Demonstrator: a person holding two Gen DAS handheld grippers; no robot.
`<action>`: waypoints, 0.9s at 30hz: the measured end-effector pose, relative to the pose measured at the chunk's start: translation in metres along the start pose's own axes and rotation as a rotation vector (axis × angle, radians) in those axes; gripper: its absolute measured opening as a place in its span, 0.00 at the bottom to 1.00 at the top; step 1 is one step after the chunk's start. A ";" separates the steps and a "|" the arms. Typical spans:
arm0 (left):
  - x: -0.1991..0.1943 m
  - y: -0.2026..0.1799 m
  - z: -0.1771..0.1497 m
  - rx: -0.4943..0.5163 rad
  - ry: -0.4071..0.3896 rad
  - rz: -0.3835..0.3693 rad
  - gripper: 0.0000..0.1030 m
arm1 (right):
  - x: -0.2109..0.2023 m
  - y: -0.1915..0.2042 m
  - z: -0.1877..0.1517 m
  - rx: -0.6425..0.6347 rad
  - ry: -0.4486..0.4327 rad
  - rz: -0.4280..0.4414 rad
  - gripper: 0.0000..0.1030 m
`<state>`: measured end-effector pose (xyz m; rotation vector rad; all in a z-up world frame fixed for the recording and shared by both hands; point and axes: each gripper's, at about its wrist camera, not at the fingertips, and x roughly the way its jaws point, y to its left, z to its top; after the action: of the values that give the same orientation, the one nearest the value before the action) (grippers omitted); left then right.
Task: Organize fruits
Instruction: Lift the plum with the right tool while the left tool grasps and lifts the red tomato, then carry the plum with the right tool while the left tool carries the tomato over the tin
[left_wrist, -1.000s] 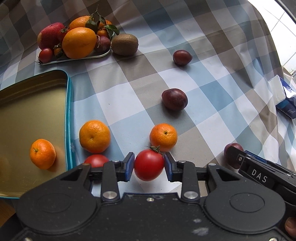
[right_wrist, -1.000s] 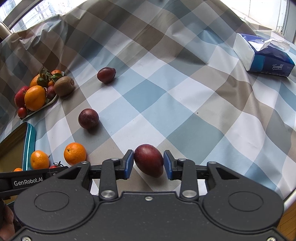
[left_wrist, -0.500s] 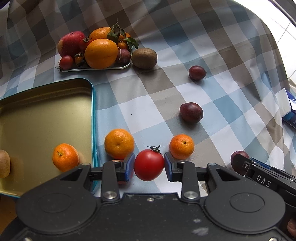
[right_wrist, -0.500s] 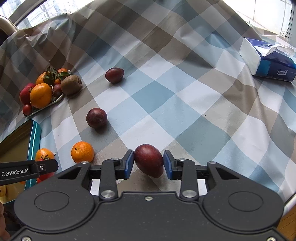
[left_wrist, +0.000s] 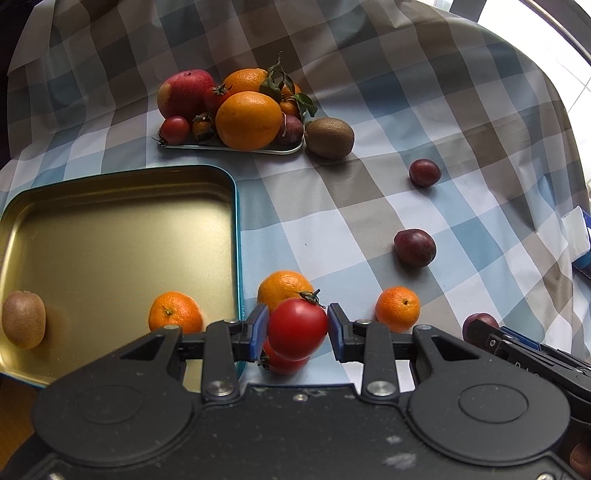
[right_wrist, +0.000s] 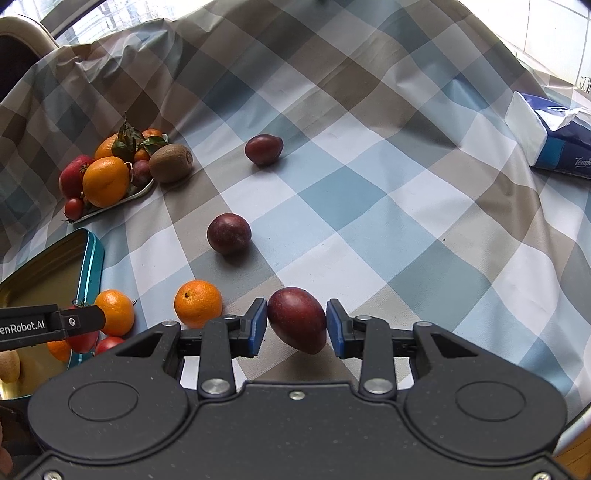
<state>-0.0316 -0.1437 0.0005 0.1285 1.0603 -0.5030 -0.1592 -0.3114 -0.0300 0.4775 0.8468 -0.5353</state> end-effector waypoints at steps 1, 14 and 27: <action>-0.001 0.003 0.000 -0.005 -0.002 0.004 0.32 | 0.000 0.002 0.000 -0.003 -0.001 0.002 0.43; -0.011 0.048 0.003 -0.110 -0.024 0.030 0.32 | 0.004 0.037 0.001 -0.070 -0.011 0.043 0.43; -0.018 0.095 -0.001 -0.182 -0.031 0.093 0.32 | 0.003 0.082 0.003 -0.146 -0.044 0.105 0.43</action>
<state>0.0041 -0.0540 0.0023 0.0088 1.0599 -0.3216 -0.1058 -0.2510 -0.0159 0.3734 0.8071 -0.3830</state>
